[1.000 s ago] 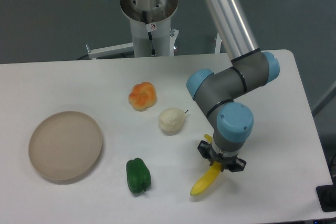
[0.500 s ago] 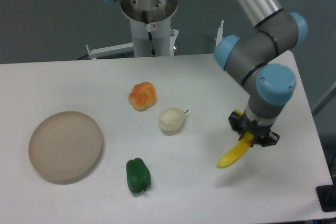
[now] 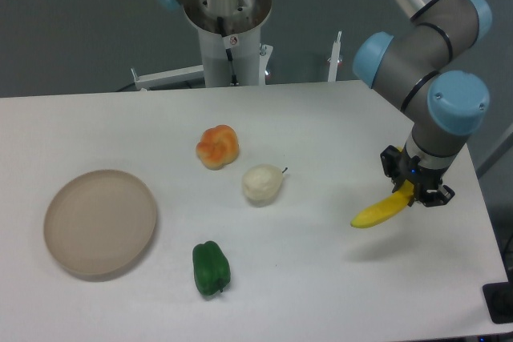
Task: Pick up the banana from the table
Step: 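Lift the gripped banana up off the table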
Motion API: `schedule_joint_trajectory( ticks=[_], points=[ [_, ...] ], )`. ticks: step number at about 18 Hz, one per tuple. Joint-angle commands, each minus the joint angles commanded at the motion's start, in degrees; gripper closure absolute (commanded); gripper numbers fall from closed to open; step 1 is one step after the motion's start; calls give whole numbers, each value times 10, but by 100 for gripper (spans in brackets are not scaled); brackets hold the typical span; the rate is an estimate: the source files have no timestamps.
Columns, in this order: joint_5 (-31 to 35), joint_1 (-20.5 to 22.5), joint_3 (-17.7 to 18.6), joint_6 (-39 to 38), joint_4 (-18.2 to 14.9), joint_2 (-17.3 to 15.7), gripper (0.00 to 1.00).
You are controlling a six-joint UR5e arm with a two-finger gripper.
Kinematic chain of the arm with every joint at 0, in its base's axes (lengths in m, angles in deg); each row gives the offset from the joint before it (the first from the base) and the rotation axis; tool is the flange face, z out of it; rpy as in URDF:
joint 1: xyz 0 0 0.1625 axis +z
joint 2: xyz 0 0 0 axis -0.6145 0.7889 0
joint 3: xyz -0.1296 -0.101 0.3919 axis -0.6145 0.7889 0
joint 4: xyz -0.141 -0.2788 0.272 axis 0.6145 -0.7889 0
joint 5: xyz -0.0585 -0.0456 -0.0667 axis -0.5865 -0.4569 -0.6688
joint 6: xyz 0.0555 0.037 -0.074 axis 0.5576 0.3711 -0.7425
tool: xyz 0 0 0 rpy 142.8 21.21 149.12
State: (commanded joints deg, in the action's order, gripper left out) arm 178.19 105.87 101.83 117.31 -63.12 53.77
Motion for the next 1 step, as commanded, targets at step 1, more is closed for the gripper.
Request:
schedule_joint_trajectory(
  ticks=[1],
  points=[
    [0,0,0,0,0,0,100]
  ],
)
